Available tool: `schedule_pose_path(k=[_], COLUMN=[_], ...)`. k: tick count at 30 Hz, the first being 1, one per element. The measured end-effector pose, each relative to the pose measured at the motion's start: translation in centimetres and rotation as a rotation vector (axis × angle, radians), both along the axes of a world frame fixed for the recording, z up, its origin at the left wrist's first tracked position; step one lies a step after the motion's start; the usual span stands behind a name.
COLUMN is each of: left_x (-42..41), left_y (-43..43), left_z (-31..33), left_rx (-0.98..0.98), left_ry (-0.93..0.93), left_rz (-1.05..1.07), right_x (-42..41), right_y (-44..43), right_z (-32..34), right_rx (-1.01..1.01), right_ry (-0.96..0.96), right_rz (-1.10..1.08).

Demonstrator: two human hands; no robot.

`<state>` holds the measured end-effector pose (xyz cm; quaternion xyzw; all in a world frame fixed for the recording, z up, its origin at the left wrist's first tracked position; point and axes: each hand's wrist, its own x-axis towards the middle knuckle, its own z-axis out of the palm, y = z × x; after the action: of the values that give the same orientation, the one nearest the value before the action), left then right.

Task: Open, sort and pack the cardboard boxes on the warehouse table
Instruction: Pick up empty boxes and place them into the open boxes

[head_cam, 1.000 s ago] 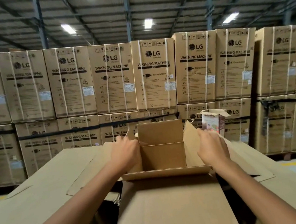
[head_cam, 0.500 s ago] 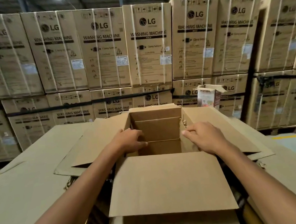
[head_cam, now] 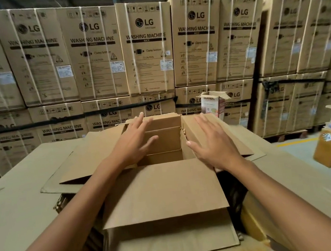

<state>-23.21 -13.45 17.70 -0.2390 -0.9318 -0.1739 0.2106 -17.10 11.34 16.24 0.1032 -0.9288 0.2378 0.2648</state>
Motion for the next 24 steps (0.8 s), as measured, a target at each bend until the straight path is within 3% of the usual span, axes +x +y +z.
schedule_pose_path(k=[7, 13, 24], left_x=[6.5, 12.5, 22.1], left_y=[8.6, 20.2, 46.3], left_z=[4.2, 6.0, 2.7], left_rx=[0.012, 0.069, 0.199], left_ry=[0.204, 0.312, 0.338], left_rz=[-0.186, -0.342, -0.671], right_x=[7.0, 15.7, 32.1], right_y=[6.6, 17.4, 41.1], right_z=[3.9, 5.4, 2.8], right_rx=[-0.02, 0.001, 0.052], right_ry=[0.254, 0.388, 0.399], right_rz=[-0.003, -0.083, -0.444])
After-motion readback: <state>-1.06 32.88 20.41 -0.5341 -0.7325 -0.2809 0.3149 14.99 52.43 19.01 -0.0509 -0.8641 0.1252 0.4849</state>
